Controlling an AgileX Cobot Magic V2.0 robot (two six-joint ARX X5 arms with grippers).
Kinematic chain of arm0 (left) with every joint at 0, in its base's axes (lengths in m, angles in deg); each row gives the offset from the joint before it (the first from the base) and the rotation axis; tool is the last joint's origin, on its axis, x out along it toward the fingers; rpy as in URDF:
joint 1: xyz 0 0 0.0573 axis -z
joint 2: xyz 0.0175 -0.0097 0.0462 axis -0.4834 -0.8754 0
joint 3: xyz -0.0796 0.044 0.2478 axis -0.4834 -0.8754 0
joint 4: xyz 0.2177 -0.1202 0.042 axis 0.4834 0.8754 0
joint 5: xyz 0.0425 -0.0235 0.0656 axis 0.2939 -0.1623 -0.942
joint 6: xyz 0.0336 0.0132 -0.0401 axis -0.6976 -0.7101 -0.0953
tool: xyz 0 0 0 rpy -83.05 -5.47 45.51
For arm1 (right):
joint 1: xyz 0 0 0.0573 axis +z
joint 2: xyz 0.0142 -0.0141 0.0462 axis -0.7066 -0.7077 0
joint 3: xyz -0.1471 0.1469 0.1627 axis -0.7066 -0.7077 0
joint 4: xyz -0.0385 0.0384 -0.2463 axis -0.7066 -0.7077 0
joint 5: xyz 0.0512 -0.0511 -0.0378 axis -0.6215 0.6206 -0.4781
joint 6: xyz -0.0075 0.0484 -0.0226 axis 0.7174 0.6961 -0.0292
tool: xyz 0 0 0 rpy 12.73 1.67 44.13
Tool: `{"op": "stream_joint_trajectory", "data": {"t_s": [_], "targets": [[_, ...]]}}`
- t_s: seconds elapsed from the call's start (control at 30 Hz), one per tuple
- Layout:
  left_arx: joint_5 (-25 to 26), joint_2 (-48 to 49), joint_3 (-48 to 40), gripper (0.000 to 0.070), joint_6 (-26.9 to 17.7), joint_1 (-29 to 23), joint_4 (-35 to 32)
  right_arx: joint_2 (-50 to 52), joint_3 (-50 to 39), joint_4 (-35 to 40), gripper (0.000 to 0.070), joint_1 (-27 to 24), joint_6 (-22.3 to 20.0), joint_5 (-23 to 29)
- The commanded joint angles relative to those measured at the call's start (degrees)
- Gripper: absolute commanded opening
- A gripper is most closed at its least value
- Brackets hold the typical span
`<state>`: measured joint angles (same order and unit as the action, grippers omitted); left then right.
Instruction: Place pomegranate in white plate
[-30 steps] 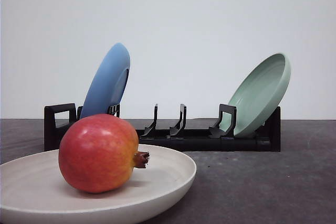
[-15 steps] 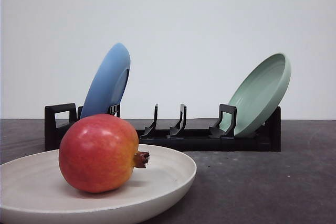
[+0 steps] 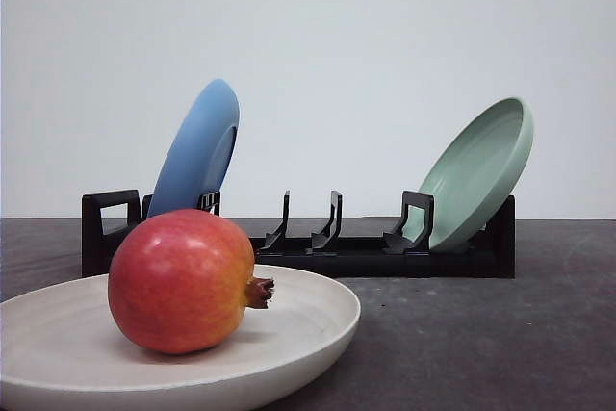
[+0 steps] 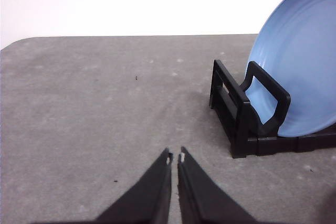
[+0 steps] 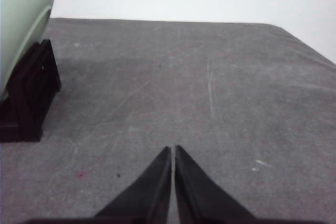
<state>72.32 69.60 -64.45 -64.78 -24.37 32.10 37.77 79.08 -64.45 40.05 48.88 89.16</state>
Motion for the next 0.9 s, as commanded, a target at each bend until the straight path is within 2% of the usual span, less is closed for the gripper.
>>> {"op": "stream_joint_trajectory", "data": {"t_s": [0.0, 0.87], "targets": [[0.1, 0.1, -0.6, 0.0, 0.1, 0.0, -0.6, 0.1, -0.3, 0.2, 0.0006, -0.1, -0.4, 0.0], [0.1, 0.1, -0.5, 0.0, 0.1, 0.0, -0.6, 0.1, -0.2, 0.6, 0.0006, -0.1, -0.4, 0.0]]}}
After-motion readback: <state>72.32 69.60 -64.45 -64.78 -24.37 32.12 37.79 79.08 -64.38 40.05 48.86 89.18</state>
